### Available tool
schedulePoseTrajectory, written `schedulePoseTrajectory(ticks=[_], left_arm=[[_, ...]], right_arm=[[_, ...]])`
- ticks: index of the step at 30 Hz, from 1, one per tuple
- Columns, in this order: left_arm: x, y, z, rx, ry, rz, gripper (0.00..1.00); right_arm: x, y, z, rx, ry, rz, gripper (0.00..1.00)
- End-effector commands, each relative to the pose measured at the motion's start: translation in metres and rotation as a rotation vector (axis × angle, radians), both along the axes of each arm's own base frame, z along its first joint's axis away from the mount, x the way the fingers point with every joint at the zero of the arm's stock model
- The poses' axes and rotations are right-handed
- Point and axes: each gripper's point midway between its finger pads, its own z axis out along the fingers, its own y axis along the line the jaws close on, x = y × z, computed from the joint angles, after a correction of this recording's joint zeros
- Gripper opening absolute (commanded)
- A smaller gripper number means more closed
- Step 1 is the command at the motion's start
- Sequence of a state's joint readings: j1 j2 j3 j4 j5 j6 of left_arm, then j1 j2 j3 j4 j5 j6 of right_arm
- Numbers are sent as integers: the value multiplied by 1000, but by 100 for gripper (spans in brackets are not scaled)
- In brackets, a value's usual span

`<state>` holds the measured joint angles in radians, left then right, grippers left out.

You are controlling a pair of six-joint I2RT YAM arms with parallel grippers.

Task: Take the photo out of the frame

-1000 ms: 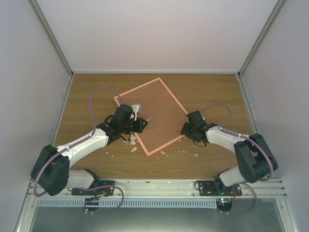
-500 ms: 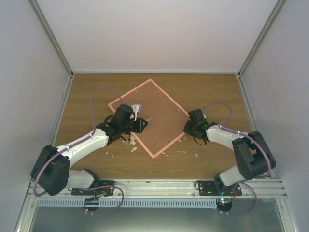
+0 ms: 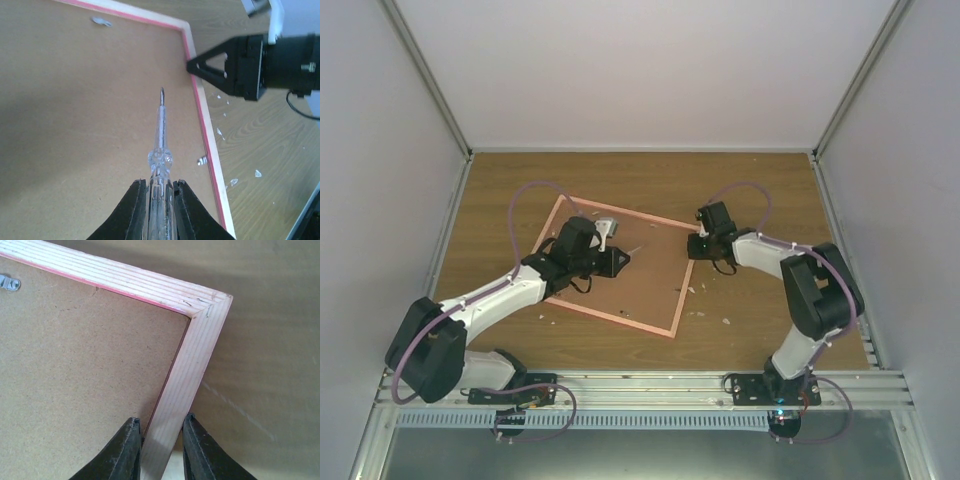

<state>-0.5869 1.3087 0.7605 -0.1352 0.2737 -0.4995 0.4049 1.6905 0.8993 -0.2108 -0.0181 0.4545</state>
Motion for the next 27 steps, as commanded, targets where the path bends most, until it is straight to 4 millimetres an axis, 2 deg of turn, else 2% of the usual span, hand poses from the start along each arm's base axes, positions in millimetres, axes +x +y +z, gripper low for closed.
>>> schedulePoseTrajectory(ticks=[1, 8, 14, 20, 23, 27], left_arm=[[0, -15, 6, -36, -31, -74, 0], [-10, -32, 5, -29, -42, -166, 0], [-22, -53, -6, -7, -21, -244, 0], [-29, -67, -12, 8, -20, -285, 0], [-31, -73, -14, 19, -22, -308, 0], [-36, -80, -22, 40, -10, -338, 0]], right_arm=[[32, 17, 17, -36, -84, 178, 16], [57, 27, 20, -60, -143, 324, 16], [63, 26, 16, -39, -115, 307, 27], [39, 18, 15, 3, -34, 231, 38], [24, 17, 15, 42, -6, 202, 38], [7, 25, 12, 120, 33, 200, 34]])
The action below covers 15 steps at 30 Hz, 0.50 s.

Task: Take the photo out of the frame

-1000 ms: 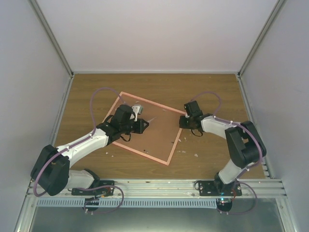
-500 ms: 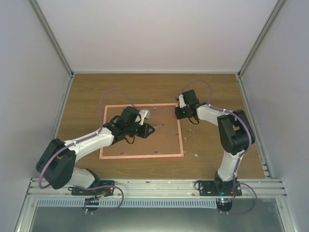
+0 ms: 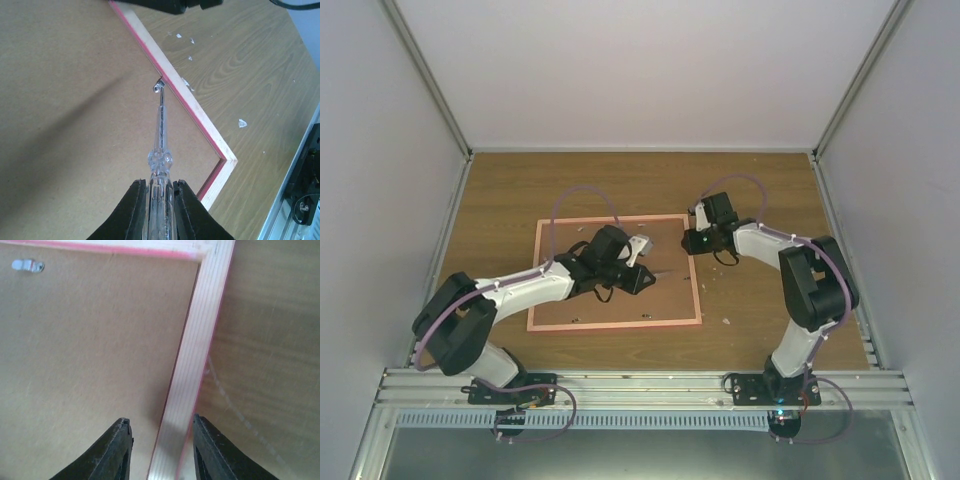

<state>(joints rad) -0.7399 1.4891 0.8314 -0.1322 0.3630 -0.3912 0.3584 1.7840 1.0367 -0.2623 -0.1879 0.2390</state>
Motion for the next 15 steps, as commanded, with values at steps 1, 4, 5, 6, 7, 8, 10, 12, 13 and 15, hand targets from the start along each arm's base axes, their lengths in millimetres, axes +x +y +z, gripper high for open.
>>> schedulePoseTrajectory(ticks=[1, 4, 5, 6, 7, 8, 10, 12, 13, 15], left_arm=[[1, -19, 9, -21, -49, -59, 0], [-3, -25, 3, -10, -39, -78, 0], [-4, -27, 1, -6, -34, -83, 0], [-4, -29, -1, -1, -32, -87, 0], [-5, -31, -3, 2, -29, -92, 0], [-6, -33, -7, 9, -24, -97, 0], [-6, -36, -11, 17, -21, -101, 0], [-5, -39, -13, 24, -20, -104, 0], [-5, -40, -15, 28, -21, -106, 0], [-4, -43, -19, 35, -19, -111, 0]], right_arm=[[-18, 5, 2, 87, 56, -31, 33], [-25, 4, -6, 88, 78, -38, 29], [-26, 2, -8, 84, 82, -44, 28], [-27, 1, -10, 80, 84, -47, 27], [-28, 1, -11, 78, 86, -50, 26], [-29, 0, -13, 76, 90, -53, 26], [-30, -1, -14, 77, 91, -58, 25], [-30, 0, -15, 80, 92, -60, 24], [-30, 0, -14, 81, 91, -61, 23], [-30, 0, -15, 83, 90, -62, 21]])
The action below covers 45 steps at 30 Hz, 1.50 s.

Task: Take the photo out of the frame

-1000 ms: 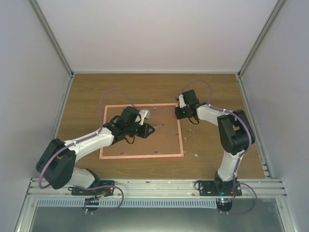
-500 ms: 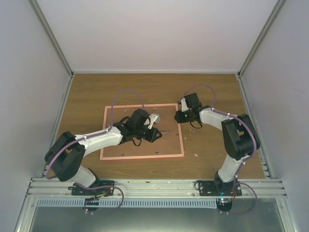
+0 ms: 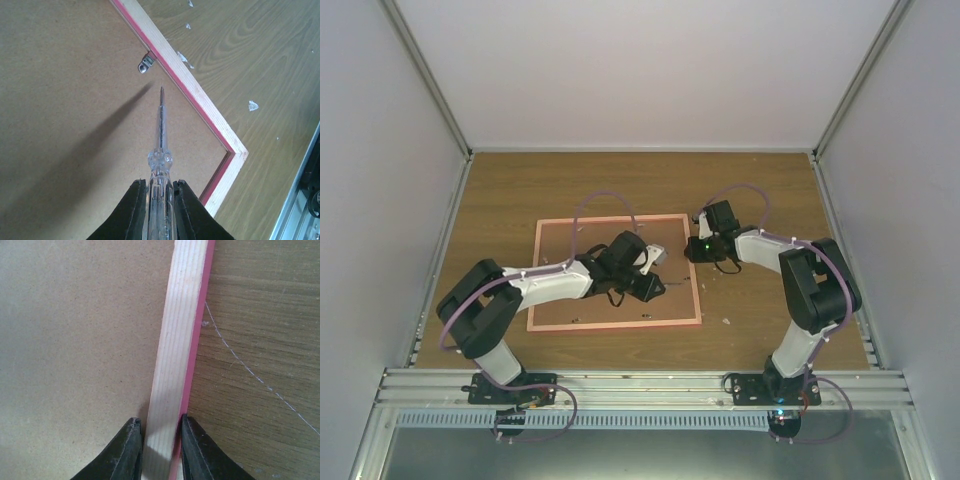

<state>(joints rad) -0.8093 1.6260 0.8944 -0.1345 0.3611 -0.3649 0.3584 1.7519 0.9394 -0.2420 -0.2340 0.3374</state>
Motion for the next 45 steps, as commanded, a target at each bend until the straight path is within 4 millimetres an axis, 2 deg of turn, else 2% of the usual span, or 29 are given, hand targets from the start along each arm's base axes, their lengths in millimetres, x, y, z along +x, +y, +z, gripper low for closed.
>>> schedulePoseTrajectory(ticks=[1, 15, 28, 39, 45], left_arm=[[9, -18, 9, -25, -52, -27, 0], [21, -26, -5, 11, -54, -8, 0], [40, -18, -6, 52, -89, 102, 0], [45, -10, 2, 42, -97, 164, 0], [46, 3, 17, 23, -118, 203, 0]], right_arm=[[-2, 2, 2, 23, -4, -4, 20], [-6, 3, -5, 36, 14, -6, 15], [-10, 2, -7, 36, 21, -8, 15], [-12, -2, -9, 22, 27, -30, 15], [-8, -13, -8, 4, 19, -77, 12]])
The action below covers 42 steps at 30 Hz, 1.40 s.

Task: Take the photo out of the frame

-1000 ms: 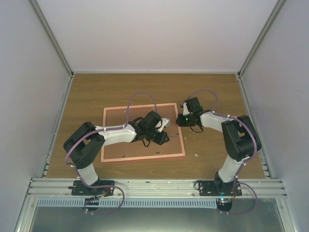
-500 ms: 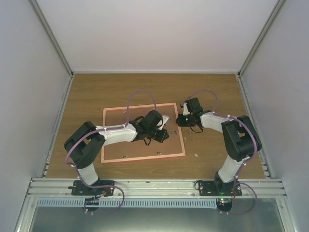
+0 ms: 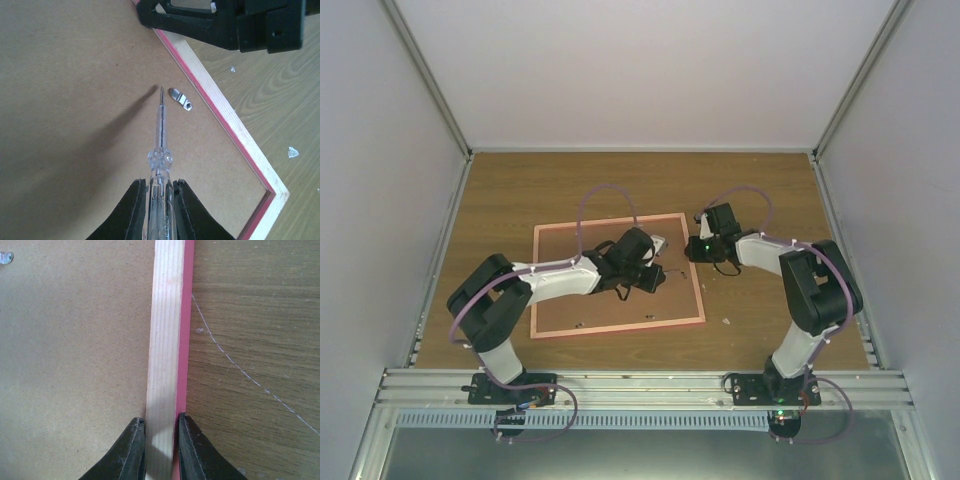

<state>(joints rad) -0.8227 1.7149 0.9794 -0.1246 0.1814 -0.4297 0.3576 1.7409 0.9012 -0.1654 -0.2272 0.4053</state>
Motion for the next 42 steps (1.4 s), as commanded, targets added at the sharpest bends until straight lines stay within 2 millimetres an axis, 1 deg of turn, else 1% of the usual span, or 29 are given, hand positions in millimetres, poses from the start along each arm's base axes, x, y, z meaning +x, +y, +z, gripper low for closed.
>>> schedulePoseTrajectory(ticks=[1, 4, 9, 15, 19, 21, 24, 25, 26, 27, 29, 32, 33, 34, 40, 42], left_arm=[[10, 12, 28, -52, -61, 59, 0], [15, 29, 32, -53, -68, 110, 0], [29, 70, 38, -46, -84, 243, 0], [43, 134, 41, -35, -90, 433, 0], [51, 177, 43, -15, -102, 570, 0], [54, 202, 39, 9, -108, 650, 0], [56, 233, 34, 13, -94, 756, 0], [55, 247, 27, 19, -79, 802, 0], [54, 255, 23, 21, -68, 830, 0], [53, 268, 18, 21, -57, 875, 0], [49, 288, 9, 11, -38, 940, 0], [45, 310, -1, -20, -27, 999, 0], [44, 314, -3, -36, -19, 1007, 0], [43, 318, -5, -43, -16, 1018, 0], [35, 343, -17, -61, 3, 1112, 0], [32, 347, -21, -66, 14, 1130, 2]], right_arm=[[-12, -16, -9, -37, 43, -29, 12], [-10, -27, -10, -36, 46, -68, 11], [-13, -50, -11, -19, 58, -156, 9], [-14, -81, -9, -20, 51, -255, 8], [-16, -106, -8, -21, 54, -333, 7], [-19, -116, -9, -12, 60, -369, 7], [-24, -126, -8, 16, 54, -407, 7], [-27, -129, -9, 23, 57, -417, 7], [-27, -131, -8, 34, 51, -426, 7], [-30, -133, -9, 40, 55, -433, 7], [-32, -133, -10, 52, 53, -432, 7], [-37, -129, -13, 69, 62, -421, 7], [-37, -136, -14, 75, 64, -445, 7], [-37, -138, -14, 83, 65, -453, 7], [-42, -132, -20, 120, 82, -446, 7], [-42, -131, -21, 121, 85, -443, 7]])
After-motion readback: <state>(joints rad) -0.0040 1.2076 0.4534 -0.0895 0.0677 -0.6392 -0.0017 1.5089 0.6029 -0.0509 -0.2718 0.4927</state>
